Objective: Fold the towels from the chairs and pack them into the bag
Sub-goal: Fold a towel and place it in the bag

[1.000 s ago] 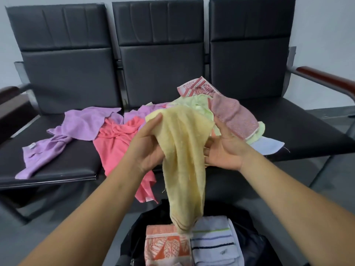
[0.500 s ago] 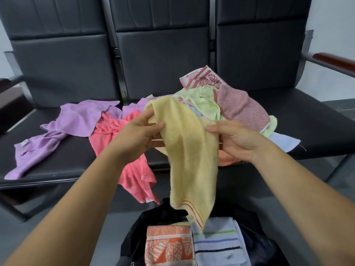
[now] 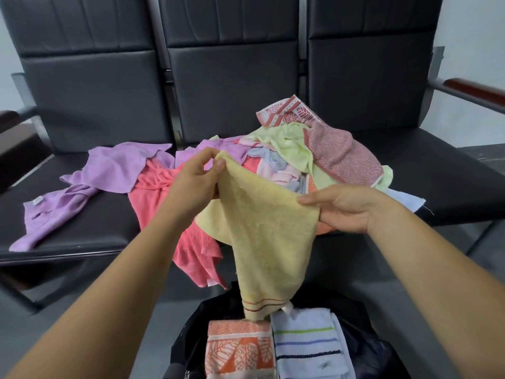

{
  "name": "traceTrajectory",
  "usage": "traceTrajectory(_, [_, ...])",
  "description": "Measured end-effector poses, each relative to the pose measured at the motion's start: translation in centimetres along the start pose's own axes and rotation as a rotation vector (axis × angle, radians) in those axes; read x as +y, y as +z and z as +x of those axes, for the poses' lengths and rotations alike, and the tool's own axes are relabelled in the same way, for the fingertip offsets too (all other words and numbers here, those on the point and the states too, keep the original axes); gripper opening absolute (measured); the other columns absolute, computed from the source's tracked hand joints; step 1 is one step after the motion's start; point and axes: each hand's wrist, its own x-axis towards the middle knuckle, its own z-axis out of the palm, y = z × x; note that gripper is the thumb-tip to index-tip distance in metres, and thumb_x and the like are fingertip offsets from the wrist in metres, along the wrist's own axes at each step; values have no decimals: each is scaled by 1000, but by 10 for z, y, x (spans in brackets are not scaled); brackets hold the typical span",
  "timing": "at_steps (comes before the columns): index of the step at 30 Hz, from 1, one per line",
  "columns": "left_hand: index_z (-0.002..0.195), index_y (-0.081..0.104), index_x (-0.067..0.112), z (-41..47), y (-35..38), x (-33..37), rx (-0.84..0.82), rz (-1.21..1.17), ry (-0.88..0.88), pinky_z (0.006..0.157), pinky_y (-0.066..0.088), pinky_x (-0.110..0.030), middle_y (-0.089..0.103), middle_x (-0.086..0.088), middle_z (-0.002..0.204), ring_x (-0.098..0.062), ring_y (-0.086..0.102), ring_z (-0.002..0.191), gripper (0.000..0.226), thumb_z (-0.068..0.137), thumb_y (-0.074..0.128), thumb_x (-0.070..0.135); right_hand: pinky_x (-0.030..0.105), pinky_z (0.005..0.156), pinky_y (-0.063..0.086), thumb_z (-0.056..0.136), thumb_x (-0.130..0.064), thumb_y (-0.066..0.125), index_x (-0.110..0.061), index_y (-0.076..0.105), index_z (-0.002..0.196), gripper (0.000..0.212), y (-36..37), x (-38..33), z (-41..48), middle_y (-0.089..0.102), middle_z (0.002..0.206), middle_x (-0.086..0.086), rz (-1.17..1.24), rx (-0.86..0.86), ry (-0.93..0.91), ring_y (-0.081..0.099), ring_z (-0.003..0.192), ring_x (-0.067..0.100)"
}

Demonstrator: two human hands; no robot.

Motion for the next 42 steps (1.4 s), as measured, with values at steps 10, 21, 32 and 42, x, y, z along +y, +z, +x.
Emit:
traceTrajectory(10, [102,66,3,-11,-4,4,-135,-307,-225,73,55,-33,69,-11,86,-27,64,82,13,102,56,11,49,91,58,73,-22,77,-18,65,111,40,8,8,-3,73,101,8,-87,170,-43,72,95,28])
traceTrajectory(21, [101,62,-3,-11,-1,2,29,191,-83,81,62,-39,73,-17,92,-28,74,82,28,99,64,25,35,77,63,83,-12,65,-3,67,120,39,22,-5,-11,74,116,13,359,54,-244,75,100,20])
traceTrajectory(32, [106,66,-3,-18,-3,13,-334,-285,-205,82,51,-27,69,-12,95,-22,64,88,36,78,71,18,37,81,63,78,-10,71,-6,69,110,32,13,-10,-19,75,106,12,92,157,-428,73,97,22])
traceTrajectory(42, [116,60,-3,-19,0,11,-138,-93,-158,92,59,-39,73,-20,107,-34,72,100,26,102,59,19,29,87,60,84,-10,64,0,63,129,46,18,-12,-20,71,125,14,301,72,-357,72,109,18])
